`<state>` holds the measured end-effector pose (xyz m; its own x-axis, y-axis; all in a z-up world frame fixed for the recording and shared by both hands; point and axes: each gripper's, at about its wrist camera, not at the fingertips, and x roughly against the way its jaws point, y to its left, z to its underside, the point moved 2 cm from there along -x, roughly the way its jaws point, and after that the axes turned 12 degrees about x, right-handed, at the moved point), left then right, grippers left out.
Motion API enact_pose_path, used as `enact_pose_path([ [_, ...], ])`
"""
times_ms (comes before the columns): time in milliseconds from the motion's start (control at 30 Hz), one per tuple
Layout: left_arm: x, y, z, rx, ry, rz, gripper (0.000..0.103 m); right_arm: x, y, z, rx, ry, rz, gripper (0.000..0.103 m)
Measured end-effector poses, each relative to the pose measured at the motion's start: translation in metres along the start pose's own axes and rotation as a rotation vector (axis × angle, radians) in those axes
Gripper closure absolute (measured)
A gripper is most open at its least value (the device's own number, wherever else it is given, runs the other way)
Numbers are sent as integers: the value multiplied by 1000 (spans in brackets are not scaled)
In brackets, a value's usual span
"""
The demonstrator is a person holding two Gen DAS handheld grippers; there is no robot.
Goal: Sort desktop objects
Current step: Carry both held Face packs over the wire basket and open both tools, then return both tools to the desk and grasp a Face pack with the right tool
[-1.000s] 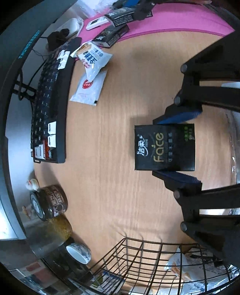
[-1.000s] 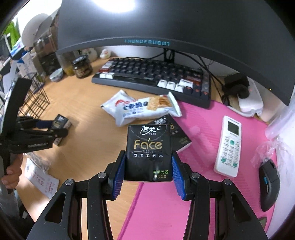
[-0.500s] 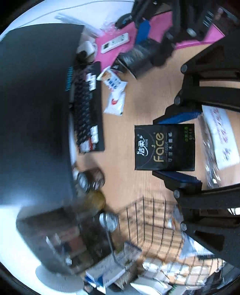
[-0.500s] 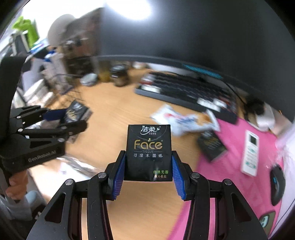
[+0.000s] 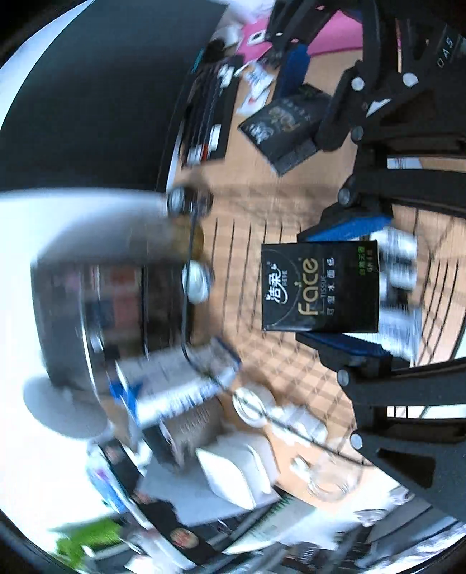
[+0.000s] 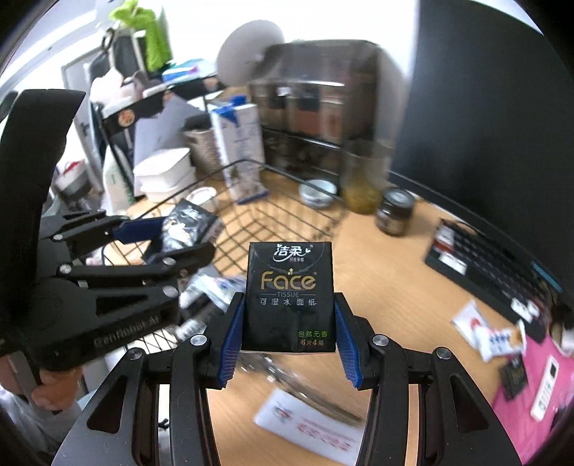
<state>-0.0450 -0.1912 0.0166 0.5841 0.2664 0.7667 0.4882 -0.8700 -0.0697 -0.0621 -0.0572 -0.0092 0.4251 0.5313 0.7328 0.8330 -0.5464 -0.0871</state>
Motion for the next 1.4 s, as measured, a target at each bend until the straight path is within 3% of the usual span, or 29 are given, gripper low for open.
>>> enact_pose_path([
  [300, -26, 60, 3, 91, 66, -67, 51, -50, 46, -27, 80, 36, -55, 56],
  [633, -31, 65, 11, 83, 96, -85, 50, -70, 58, -28, 100, 55, -85, 55],
  [800, -26, 64, 9, 78, 64, -96, 29, -65, 54, -26, 78, 34, -90, 47],
  [1067, -10, 43, 10, 46, 28, -49, 29, -34, 37, -14, 35, -2, -70, 47],
  [1400, 18, -43, 28, -140, -20, 84, 29, 26, -23, 39, -84, -14, 59, 47],
])
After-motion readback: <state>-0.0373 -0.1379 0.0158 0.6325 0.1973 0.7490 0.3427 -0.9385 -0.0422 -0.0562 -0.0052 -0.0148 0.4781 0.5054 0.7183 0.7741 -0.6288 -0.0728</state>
